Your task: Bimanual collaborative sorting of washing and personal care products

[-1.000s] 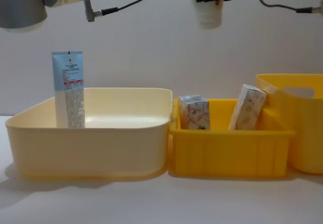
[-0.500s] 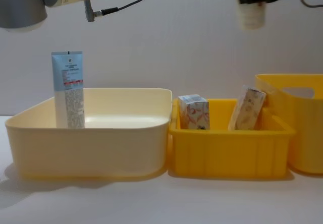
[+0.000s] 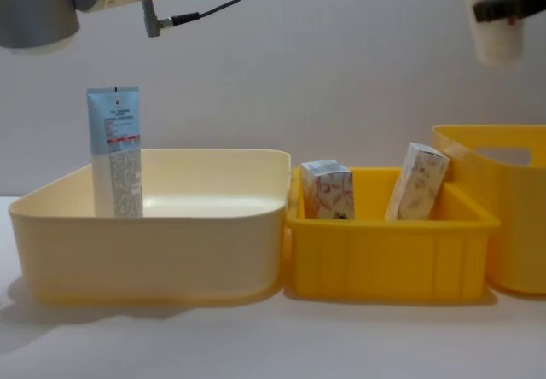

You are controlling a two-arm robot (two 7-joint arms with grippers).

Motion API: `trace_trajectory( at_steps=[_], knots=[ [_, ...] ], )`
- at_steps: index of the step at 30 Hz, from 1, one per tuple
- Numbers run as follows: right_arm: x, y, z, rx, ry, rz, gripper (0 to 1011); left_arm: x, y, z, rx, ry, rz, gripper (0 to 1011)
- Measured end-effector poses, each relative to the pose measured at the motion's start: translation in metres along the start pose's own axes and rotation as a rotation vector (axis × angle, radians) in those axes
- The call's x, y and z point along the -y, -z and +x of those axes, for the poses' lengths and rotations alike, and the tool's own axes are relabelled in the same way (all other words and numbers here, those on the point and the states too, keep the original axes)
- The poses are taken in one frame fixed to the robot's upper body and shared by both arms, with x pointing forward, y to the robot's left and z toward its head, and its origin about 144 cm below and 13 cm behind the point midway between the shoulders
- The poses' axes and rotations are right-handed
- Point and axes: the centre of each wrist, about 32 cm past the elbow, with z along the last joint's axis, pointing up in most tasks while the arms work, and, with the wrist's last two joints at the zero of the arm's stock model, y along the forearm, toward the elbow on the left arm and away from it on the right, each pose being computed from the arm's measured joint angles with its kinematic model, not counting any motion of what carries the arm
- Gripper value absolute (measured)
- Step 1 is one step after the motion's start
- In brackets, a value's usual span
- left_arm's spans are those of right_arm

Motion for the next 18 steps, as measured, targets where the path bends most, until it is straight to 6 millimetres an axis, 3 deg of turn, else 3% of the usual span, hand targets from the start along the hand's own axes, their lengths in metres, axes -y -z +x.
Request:
trace_trajectory(
  at_steps=[18],
  knots=[
    [-0.010, 0.006, -0.017, -0.036, 0.009, -0.203, 531, 0.000, 0.000, 0.000, 0.000, 0.000, 0.000, 1003]
  ],
)
